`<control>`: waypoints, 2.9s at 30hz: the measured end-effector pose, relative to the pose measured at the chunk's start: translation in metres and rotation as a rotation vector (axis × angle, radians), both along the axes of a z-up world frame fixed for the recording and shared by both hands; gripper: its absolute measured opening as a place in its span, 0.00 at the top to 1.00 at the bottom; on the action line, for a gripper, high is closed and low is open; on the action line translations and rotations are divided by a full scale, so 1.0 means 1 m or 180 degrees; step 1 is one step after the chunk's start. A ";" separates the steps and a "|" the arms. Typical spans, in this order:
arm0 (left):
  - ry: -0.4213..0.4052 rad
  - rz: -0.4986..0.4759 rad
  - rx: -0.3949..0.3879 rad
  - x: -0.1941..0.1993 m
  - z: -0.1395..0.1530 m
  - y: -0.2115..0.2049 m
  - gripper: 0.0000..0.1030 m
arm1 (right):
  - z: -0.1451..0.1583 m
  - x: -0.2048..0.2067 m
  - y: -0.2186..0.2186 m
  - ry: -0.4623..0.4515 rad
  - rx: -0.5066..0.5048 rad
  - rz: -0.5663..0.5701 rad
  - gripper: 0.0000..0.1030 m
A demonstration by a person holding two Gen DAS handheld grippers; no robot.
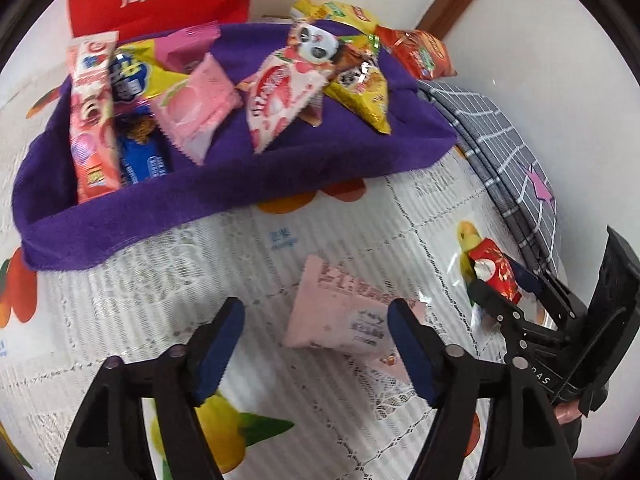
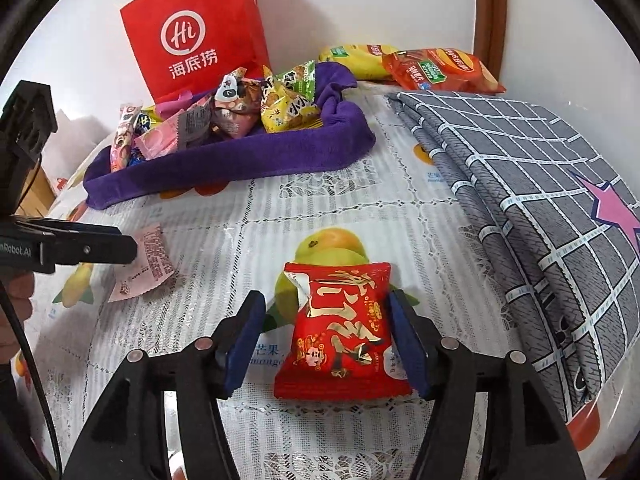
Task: Organize snacks
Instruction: 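Grip the pink square candy with the left tool while the right tool grips the red candy bag, then carry the pink candy and red candy bag over the purple towel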
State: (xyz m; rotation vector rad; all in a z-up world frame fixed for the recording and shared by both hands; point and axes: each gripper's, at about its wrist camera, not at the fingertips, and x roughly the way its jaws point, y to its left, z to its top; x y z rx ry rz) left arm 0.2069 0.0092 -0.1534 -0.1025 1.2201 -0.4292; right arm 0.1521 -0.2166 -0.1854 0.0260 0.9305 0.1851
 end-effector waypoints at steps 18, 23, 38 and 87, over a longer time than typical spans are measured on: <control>-0.0425 -0.0395 0.0778 -0.022 -0.012 -0.062 0.08 | 0.001 -0.001 -0.010 -0.0025 0.0266 -0.0036 0.39; -0.0446 -0.0271 0.0759 -0.018 -0.008 -0.058 0.26 | 0.001 -0.001 -0.010 -0.0028 0.0282 -0.0043 0.40; -0.0440 -0.0066 0.0590 -0.031 -0.002 -0.030 0.55 | 0.001 -0.002 -0.010 -0.0040 0.0222 -0.0087 0.47; -0.0907 0.0486 0.0045 0.071 0.120 0.042 0.56 | 0.118 0.119 0.064 -0.0446 0.0239 -0.0035 0.61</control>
